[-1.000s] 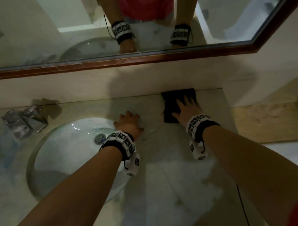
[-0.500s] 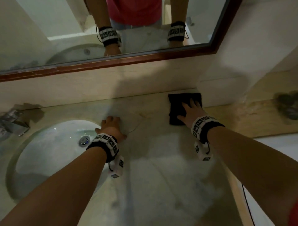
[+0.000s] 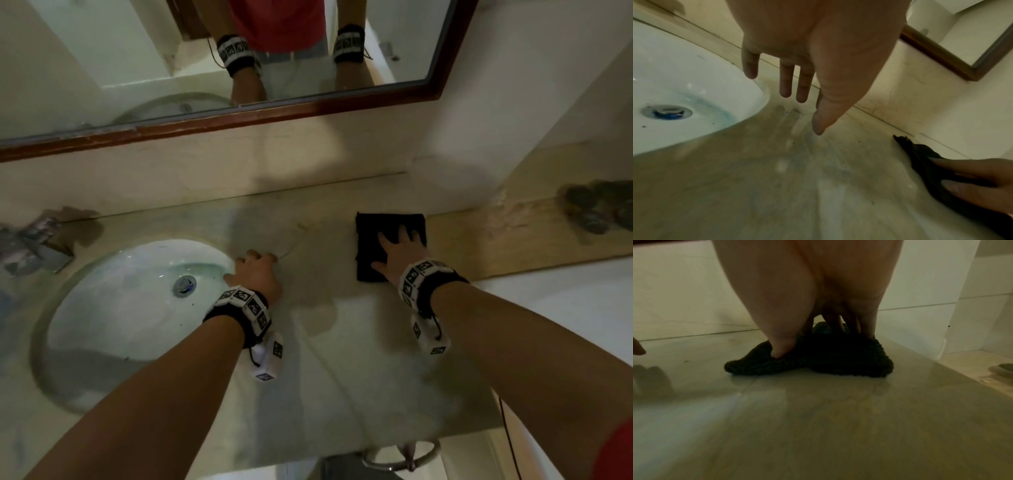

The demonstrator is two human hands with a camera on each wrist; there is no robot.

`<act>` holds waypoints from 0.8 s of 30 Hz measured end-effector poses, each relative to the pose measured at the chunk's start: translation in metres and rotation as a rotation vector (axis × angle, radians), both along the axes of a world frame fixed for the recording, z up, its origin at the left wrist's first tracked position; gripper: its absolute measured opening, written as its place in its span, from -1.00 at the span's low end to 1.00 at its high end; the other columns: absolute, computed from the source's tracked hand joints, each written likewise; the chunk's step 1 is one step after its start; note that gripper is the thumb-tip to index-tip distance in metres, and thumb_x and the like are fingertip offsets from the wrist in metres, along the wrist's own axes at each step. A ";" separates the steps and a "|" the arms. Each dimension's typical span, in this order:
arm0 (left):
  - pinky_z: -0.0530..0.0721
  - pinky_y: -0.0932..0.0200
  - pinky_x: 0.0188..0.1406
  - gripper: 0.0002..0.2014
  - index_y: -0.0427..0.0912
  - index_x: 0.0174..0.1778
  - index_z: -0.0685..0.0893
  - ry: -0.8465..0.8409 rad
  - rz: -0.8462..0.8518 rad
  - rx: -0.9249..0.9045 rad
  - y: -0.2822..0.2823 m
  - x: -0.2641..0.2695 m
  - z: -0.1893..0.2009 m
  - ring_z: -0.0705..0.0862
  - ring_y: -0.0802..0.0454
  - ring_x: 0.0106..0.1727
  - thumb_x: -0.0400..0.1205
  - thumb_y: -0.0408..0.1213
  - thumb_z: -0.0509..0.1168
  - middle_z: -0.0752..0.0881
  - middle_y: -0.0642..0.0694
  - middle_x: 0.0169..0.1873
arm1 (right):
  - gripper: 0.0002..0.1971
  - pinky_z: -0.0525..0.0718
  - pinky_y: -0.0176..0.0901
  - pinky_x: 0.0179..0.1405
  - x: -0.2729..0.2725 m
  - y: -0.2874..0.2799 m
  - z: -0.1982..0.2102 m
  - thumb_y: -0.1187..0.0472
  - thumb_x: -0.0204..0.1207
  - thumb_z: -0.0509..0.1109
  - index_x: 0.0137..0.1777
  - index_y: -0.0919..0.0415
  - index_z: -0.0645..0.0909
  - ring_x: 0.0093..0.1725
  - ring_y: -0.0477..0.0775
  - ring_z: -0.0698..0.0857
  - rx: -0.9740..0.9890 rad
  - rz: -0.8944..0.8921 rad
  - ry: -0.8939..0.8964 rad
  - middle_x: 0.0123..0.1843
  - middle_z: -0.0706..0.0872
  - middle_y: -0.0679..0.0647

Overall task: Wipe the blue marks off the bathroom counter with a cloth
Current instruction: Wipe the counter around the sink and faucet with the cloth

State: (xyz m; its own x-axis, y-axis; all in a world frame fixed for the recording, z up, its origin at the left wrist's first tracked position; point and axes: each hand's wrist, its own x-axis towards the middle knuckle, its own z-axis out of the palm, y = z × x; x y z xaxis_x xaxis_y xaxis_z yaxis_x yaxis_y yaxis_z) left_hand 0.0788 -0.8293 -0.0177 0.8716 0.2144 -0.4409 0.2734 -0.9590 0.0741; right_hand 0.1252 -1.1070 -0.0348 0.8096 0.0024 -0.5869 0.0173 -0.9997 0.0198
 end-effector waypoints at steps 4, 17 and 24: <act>0.39 -0.35 0.38 -0.46 0.18 0.46 0.45 0.017 -0.044 -0.022 0.005 -0.029 0.005 0.33 -0.20 0.49 0.53 -0.15 0.35 0.37 -0.09 0.47 | -0.19 0.22 0.30 0.61 -0.039 0.016 0.001 -0.33 0.61 0.13 0.72 -0.14 -0.18 0.69 0.44 -0.06 0.001 0.019 -0.012 0.75 -0.19 0.19; 0.38 -0.37 0.41 -0.55 0.16 0.47 0.45 0.049 -0.138 -0.022 0.042 -0.143 0.009 0.33 -0.19 0.50 0.62 -0.05 0.24 0.35 -0.06 0.48 | -0.22 0.22 0.28 0.62 -0.170 0.090 0.005 -0.29 0.62 0.17 0.72 -0.15 -0.13 0.70 0.40 -0.09 0.069 0.066 -0.004 0.75 -0.19 0.15; 0.37 -0.38 0.41 -0.61 0.02 0.43 0.44 0.082 -0.115 -0.046 0.059 -0.154 -0.001 0.42 -0.23 0.42 0.66 -0.15 0.18 0.42 -0.09 0.42 | -0.20 0.15 0.26 0.65 -0.160 0.100 -0.005 -0.30 0.63 0.15 0.72 -0.14 -0.20 0.70 0.38 -0.15 0.068 -0.005 -0.014 0.75 -0.26 0.11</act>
State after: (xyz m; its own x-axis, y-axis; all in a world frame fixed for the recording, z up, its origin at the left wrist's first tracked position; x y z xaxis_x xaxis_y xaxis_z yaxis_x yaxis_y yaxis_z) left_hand -0.0756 -0.7706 -0.0186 0.8499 0.0926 -0.5188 0.1684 -0.9805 0.1010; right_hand -0.0351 -1.0072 -0.0394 0.8181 0.0374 -0.5739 0.0122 -0.9988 -0.0477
